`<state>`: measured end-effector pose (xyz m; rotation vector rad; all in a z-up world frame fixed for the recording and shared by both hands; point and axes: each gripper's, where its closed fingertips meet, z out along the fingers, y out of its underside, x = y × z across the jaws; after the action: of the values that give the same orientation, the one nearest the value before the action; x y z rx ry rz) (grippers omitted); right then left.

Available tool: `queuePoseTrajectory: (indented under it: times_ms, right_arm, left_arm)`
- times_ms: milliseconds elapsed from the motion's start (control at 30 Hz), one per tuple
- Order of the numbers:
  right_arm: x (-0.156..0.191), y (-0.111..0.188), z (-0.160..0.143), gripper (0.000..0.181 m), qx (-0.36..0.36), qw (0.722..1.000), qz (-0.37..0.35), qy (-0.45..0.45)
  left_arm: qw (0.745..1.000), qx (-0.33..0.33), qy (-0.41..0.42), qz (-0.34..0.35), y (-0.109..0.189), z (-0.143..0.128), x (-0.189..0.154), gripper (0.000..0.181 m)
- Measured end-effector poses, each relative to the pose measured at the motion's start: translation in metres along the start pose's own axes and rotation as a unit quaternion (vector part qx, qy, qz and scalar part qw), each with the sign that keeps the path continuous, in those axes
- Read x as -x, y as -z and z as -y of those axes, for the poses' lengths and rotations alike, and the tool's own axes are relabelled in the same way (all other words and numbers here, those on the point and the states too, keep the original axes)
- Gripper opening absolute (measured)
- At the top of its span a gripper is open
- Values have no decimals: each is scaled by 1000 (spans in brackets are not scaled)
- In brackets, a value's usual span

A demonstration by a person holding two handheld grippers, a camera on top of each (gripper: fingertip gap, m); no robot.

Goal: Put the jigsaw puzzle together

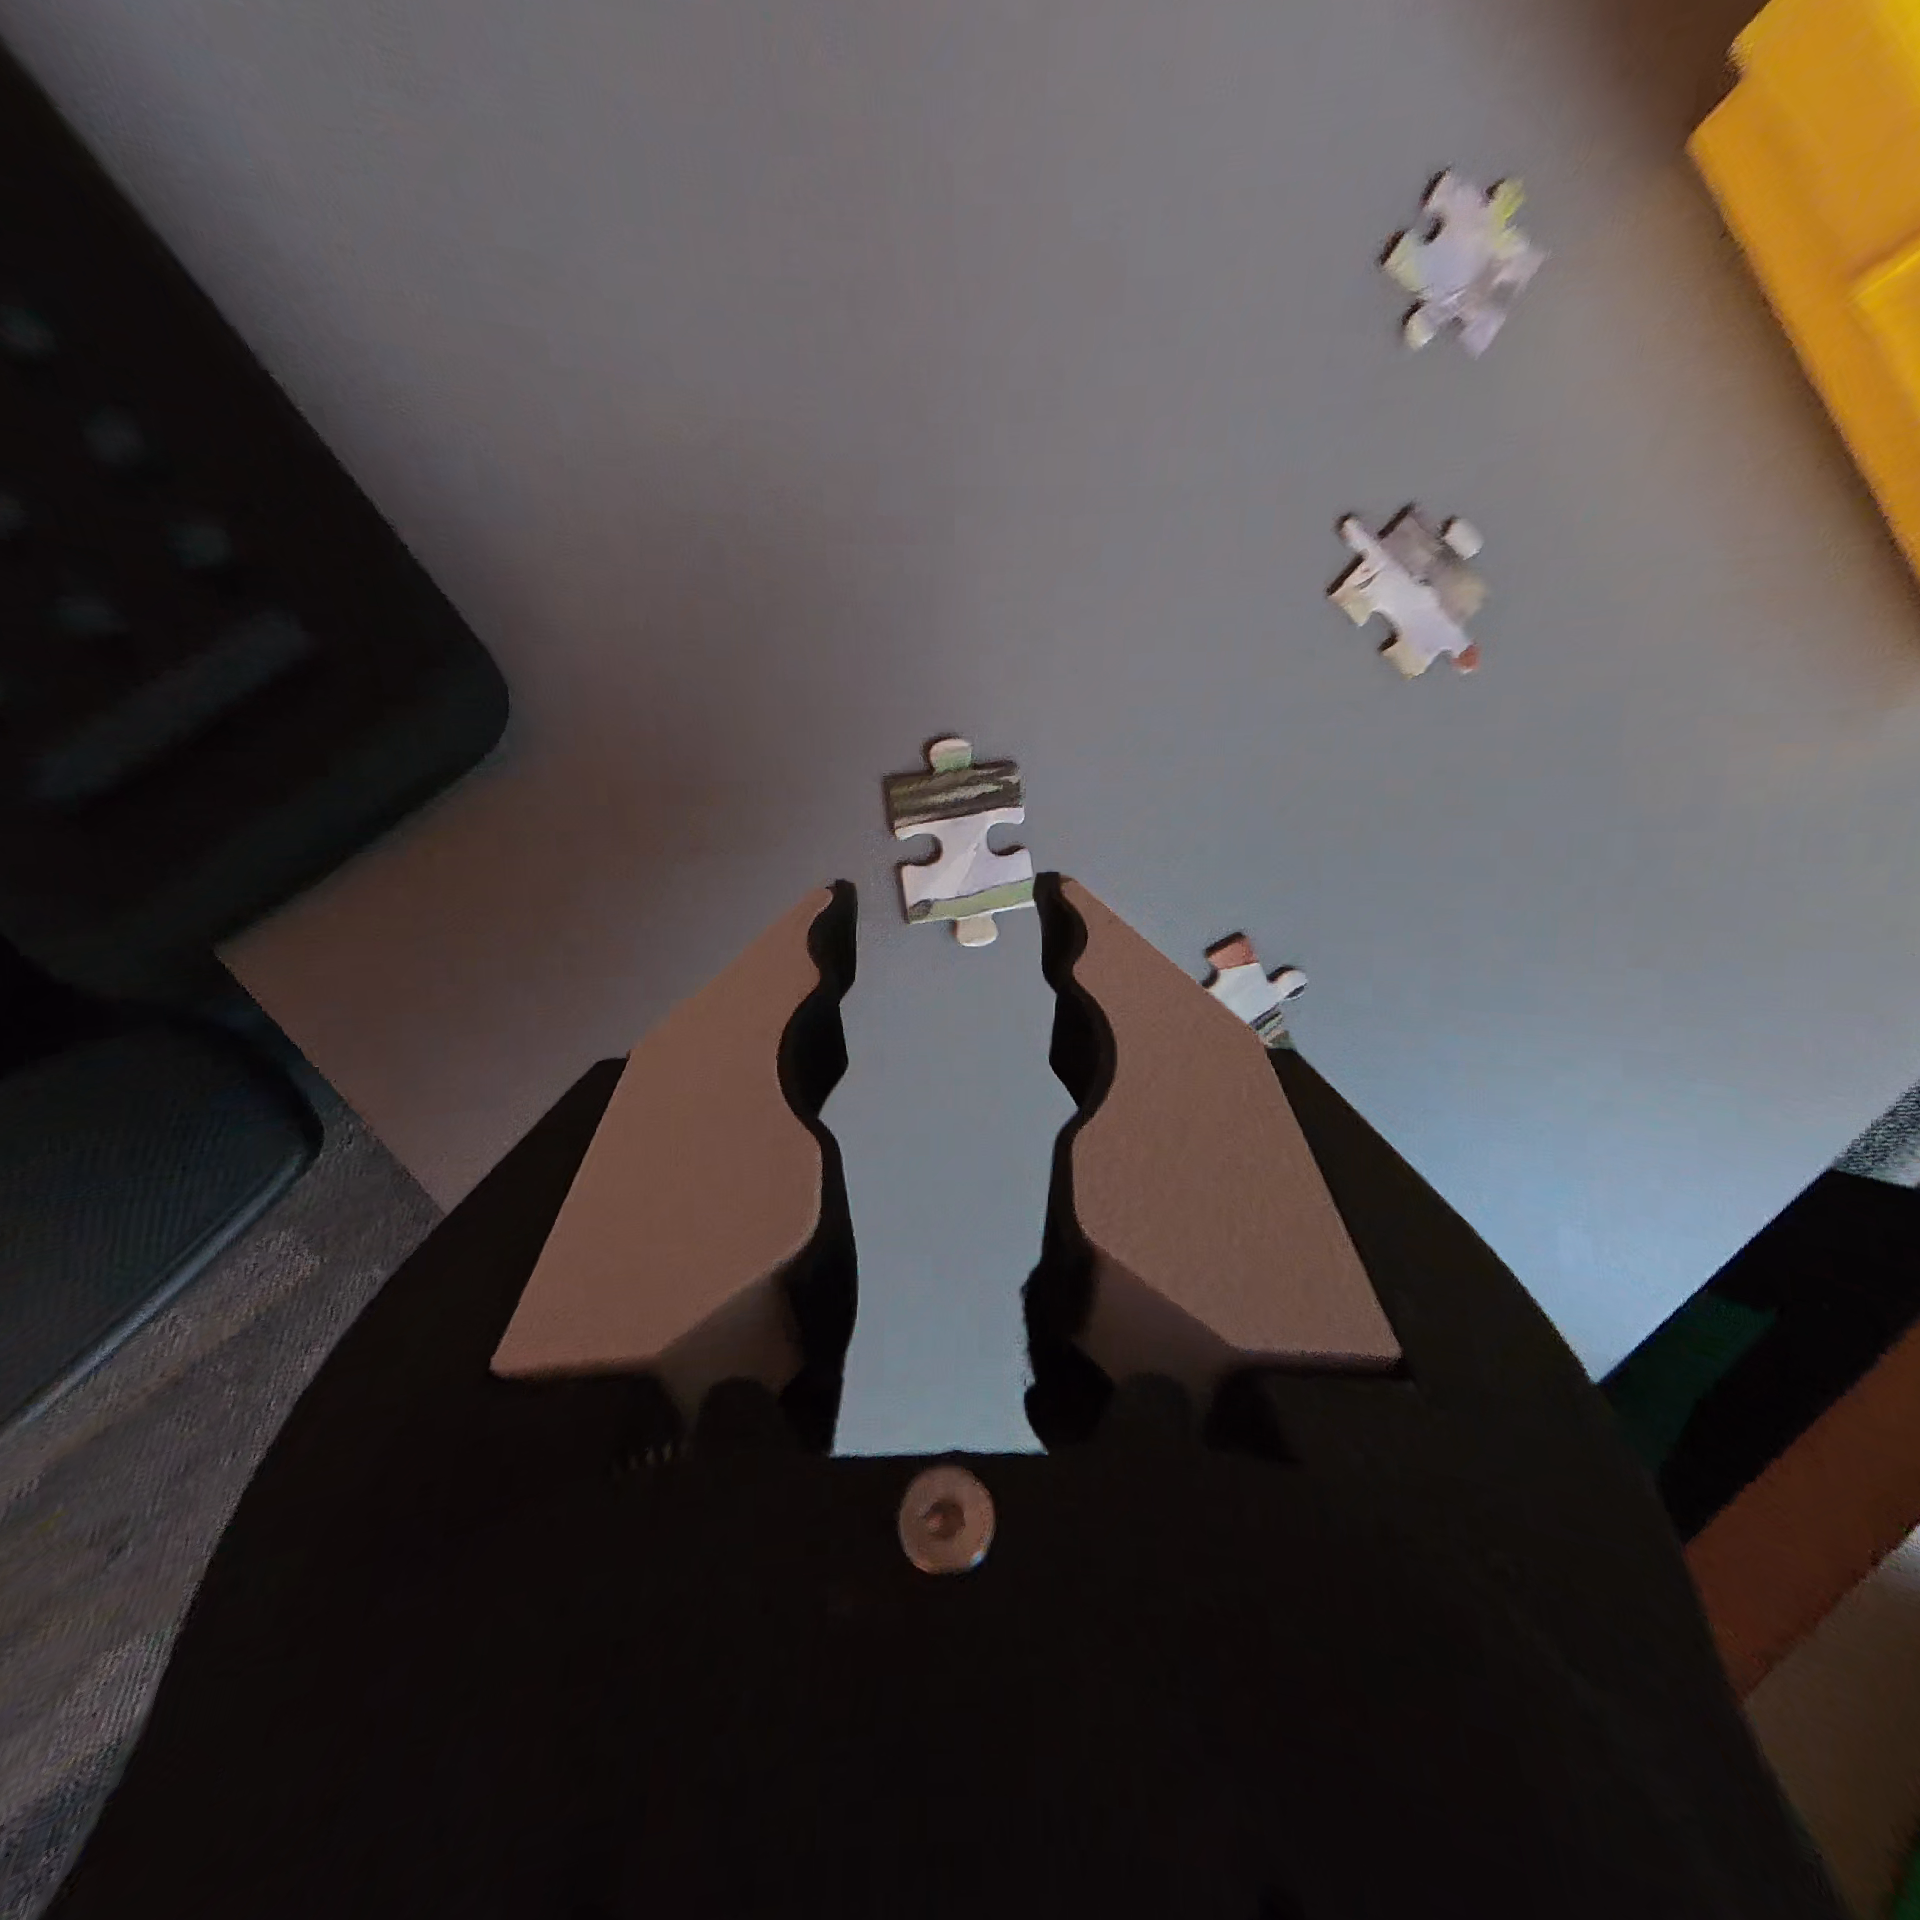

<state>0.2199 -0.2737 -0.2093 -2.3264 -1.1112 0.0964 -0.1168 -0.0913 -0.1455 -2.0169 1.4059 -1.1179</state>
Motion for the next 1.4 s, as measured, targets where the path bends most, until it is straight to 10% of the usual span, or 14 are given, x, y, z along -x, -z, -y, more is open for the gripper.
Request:
queuePoseTrajectory:
  times_ms: [833,1400]
  right_arm:
    - [-1,-34,-11,29,130,988,84,28]
    - [44,-67,195,29,83,959,33,269]
  left_arm:
    - [998,-54,26,-1,51,9,2,0]
    - [991,-127,35,-8,95,23,-1,0]
